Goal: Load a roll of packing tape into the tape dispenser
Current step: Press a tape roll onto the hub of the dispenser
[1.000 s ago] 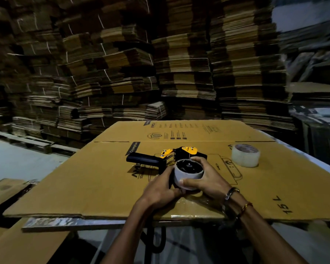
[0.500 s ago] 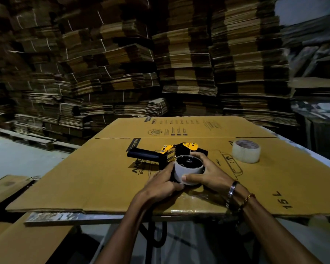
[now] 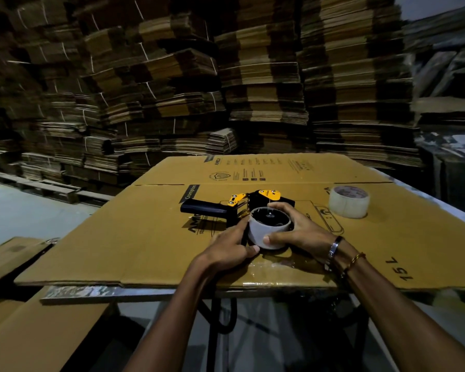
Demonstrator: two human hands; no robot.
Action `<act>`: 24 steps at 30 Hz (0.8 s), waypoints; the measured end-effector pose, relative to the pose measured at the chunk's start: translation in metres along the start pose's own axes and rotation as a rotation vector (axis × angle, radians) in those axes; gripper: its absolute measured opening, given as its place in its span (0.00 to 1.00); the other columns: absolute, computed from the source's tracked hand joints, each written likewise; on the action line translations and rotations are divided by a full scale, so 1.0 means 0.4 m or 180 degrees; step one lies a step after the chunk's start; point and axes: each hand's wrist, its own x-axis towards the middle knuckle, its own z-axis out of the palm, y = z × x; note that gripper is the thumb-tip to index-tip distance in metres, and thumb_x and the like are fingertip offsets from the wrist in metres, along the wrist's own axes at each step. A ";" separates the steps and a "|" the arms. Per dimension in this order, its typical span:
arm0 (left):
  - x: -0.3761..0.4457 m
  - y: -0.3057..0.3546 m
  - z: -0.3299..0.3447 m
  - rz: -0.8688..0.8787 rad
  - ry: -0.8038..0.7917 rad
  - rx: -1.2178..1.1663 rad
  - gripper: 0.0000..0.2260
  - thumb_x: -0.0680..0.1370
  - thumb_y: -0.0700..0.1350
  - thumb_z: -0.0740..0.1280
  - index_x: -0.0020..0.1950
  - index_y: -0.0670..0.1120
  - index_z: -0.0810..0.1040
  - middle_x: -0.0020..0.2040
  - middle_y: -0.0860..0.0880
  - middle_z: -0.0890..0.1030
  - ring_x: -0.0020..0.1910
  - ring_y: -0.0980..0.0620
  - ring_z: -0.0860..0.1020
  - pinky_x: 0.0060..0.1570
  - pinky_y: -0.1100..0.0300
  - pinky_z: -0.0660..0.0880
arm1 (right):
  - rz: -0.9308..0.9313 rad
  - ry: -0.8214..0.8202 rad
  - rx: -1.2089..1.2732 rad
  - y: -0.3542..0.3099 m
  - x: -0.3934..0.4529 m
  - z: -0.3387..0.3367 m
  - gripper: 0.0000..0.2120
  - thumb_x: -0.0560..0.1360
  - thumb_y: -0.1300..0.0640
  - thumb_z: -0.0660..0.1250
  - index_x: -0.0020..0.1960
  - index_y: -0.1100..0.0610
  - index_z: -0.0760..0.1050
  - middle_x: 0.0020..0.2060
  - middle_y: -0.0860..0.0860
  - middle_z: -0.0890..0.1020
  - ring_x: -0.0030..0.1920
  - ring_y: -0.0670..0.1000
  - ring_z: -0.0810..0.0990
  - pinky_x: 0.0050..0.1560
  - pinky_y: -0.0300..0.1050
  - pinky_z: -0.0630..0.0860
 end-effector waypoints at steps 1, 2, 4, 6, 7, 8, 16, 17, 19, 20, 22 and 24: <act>-0.001 0.003 0.001 -0.0004 -0.0002 0.0022 0.32 0.75 0.51 0.66 0.76 0.61 0.58 0.70 0.50 0.72 0.68 0.47 0.70 0.71 0.43 0.65 | -0.0035 0.0013 -0.0002 0.002 -0.001 0.001 0.39 0.69 0.63 0.77 0.73 0.47 0.63 0.61 0.46 0.74 0.61 0.48 0.76 0.65 0.53 0.75; -0.002 0.007 0.001 -0.0017 -0.0012 0.0037 0.32 0.74 0.51 0.67 0.76 0.61 0.58 0.70 0.50 0.72 0.69 0.47 0.70 0.71 0.43 0.65 | -0.0071 0.0032 -0.0008 0.005 0.000 0.004 0.40 0.69 0.64 0.78 0.74 0.47 0.63 0.62 0.46 0.74 0.62 0.48 0.76 0.65 0.53 0.75; -0.001 0.010 0.004 -0.0073 -0.0002 0.0028 0.34 0.71 0.53 0.67 0.75 0.62 0.59 0.70 0.50 0.72 0.68 0.46 0.70 0.70 0.42 0.65 | -0.0128 0.0082 -0.0057 0.008 0.002 0.008 0.41 0.68 0.64 0.78 0.74 0.46 0.63 0.63 0.47 0.73 0.64 0.50 0.75 0.66 0.53 0.75; 0.005 0.010 0.007 -0.0132 -0.0011 0.0022 0.37 0.67 0.56 0.67 0.75 0.62 0.58 0.70 0.50 0.72 0.68 0.46 0.70 0.70 0.42 0.66 | -0.0167 0.0149 -0.0086 0.011 0.006 0.011 0.41 0.67 0.63 0.79 0.73 0.46 0.63 0.64 0.47 0.73 0.65 0.51 0.74 0.67 0.54 0.74; 0.010 0.007 0.008 -0.0158 -0.0021 0.0003 0.40 0.65 0.57 0.67 0.76 0.62 0.57 0.70 0.50 0.72 0.69 0.46 0.70 0.70 0.42 0.66 | -0.0187 0.0184 -0.0085 0.013 0.007 0.012 0.41 0.67 0.63 0.80 0.73 0.46 0.64 0.65 0.47 0.73 0.65 0.51 0.74 0.67 0.53 0.74; 0.012 0.008 0.008 -0.0193 -0.0029 -0.0008 0.41 0.64 0.58 0.67 0.76 0.62 0.57 0.70 0.50 0.72 0.69 0.45 0.70 0.70 0.42 0.66 | -0.0200 0.0223 -0.0071 0.013 0.007 0.012 0.40 0.67 0.62 0.80 0.73 0.47 0.64 0.65 0.47 0.73 0.65 0.51 0.74 0.66 0.53 0.75; 0.016 0.024 -0.011 -0.0230 -0.0056 0.0121 0.35 0.76 0.44 0.67 0.78 0.62 0.55 0.62 0.51 0.73 0.61 0.47 0.71 0.66 0.47 0.68 | -0.0420 0.0522 -0.0308 0.020 0.004 0.031 0.41 0.66 0.59 0.81 0.72 0.47 0.64 0.64 0.46 0.73 0.62 0.48 0.75 0.60 0.46 0.77; 0.016 0.025 -0.010 -0.0198 -0.0003 0.0106 0.35 0.76 0.44 0.67 0.77 0.62 0.55 0.61 0.52 0.74 0.60 0.48 0.71 0.65 0.48 0.68 | -0.0448 0.0474 -0.0301 0.020 0.002 0.030 0.41 0.66 0.60 0.81 0.72 0.47 0.64 0.63 0.44 0.73 0.61 0.46 0.75 0.58 0.43 0.76; 0.014 0.028 -0.007 -0.0170 0.0103 0.0103 0.33 0.75 0.43 0.68 0.76 0.60 0.58 0.62 0.51 0.74 0.59 0.50 0.71 0.66 0.47 0.67 | -0.0500 0.0406 -0.0297 0.021 -0.002 0.026 0.42 0.65 0.62 0.81 0.72 0.48 0.64 0.61 0.42 0.73 0.61 0.43 0.75 0.54 0.38 0.75; 0.014 0.030 -0.006 -0.0183 0.0132 0.0097 0.32 0.74 0.43 0.68 0.75 0.59 0.60 0.62 0.51 0.74 0.59 0.49 0.70 0.67 0.47 0.66 | -0.0513 0.0400 -0.0301 0.023 -0.002 0.024 0.42 0.65 0.62 0.81 0.72 0.48 0.64 0.61 0.42 0.73 0.61 0.42 0.75 0.54 0.36 0.75; 0.016 0.030 -0.003 -0.0210 0.0164 0.0039 0.31 0.74 0.43 0.68 0.74 0.58 0.62 0.64 0.49 0.75 0.61 0.47 0.71 0.67 0.46 0.65 | -0.0519 0.0418 -0.0312 0.025 -0.001 0.023 0.41 0.65 0.62 0.81 0.71 0.48 0.64 0.60 0.41 0.74 0.60 0.42 0.75 0.54 0.36 0.75; 0.015 0.031 -0.002 -0.0223 0.0150 0.0002 0.32 0.75 0.43 0.67 0.75 0.59 0.60 0.66 0.48 0.74 0.64 0.45 0.70 0.68 0.44 0.65 | -0.0514 0.0446 -0.0313 0.026 0.001 0.025 0.41 0.65 0.60 0.82 0.71 0.47 0.65 0.61 0.42 0.74 0.61 0.43 0.76 0.56 0.39 0.77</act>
